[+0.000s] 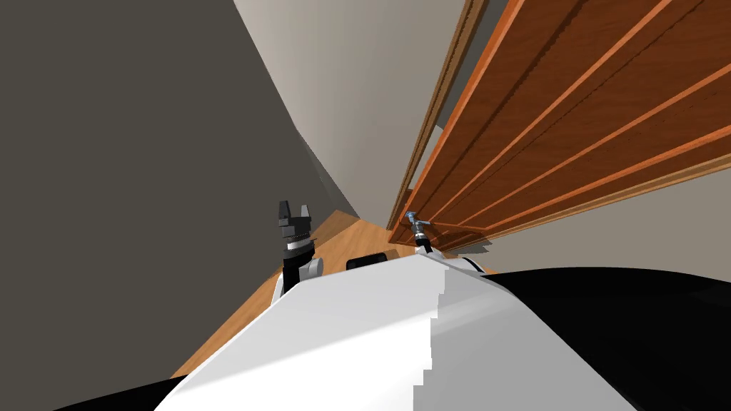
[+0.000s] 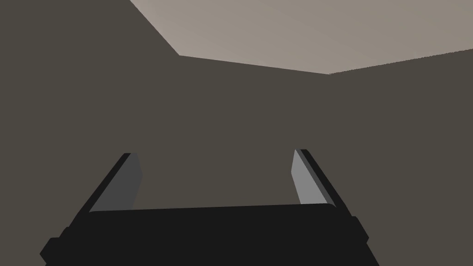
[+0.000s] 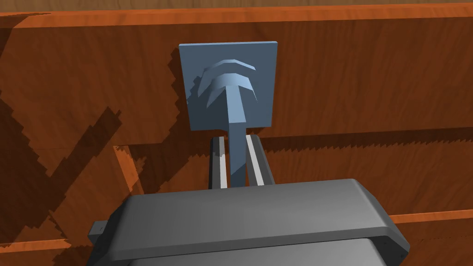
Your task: Pull the door open
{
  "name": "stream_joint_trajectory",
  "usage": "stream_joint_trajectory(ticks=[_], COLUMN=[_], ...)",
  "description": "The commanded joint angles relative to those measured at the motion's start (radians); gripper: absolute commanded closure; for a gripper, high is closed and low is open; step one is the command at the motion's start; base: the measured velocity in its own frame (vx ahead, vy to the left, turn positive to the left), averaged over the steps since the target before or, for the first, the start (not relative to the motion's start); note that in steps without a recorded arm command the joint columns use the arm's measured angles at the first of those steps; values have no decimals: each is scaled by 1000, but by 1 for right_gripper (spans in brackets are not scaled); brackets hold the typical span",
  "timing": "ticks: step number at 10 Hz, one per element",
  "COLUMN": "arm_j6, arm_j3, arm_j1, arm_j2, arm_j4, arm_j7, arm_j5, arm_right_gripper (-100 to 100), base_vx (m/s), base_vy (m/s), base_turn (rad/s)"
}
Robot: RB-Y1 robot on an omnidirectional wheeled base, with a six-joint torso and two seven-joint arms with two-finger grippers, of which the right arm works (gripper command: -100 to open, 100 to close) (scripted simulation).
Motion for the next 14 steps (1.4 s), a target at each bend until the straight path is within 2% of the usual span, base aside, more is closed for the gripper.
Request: stream_joint_trajectory(ticks=[1, 4, 6, 7, 9, 10, 12, 14], arm_j6=[-13, -34, -34, -46, -51, -71, -87, -114], arm_j3=[15, 57, 57, 83, 85, 108, 124, 152], arm_j1=[-1, 10, 10, 17, 12, 23, 32, 47], arm_j2=[-2, -14, -14, -21, -15, -24, -33, -48], arm_j4=[15, 6, 6, 0, 10, 6, 3, -3], arm_j7=[-13, -49, -49, -70, -69, -90, -106, -133], arm_j5=[11, 43, 43, 62, 63, 81, 93, 114], arm_right_gripper=[100, 100, 100, 100, 100, 100, 100, 100], base_vx=[-201, -231, -131, -160, -135, -148, -232, -238], base_vy=[-42, -57, -11, -32, -42, -17, -56, -52], base_turn=[69, 64, 17, 52, 47, 64, 47, 43])
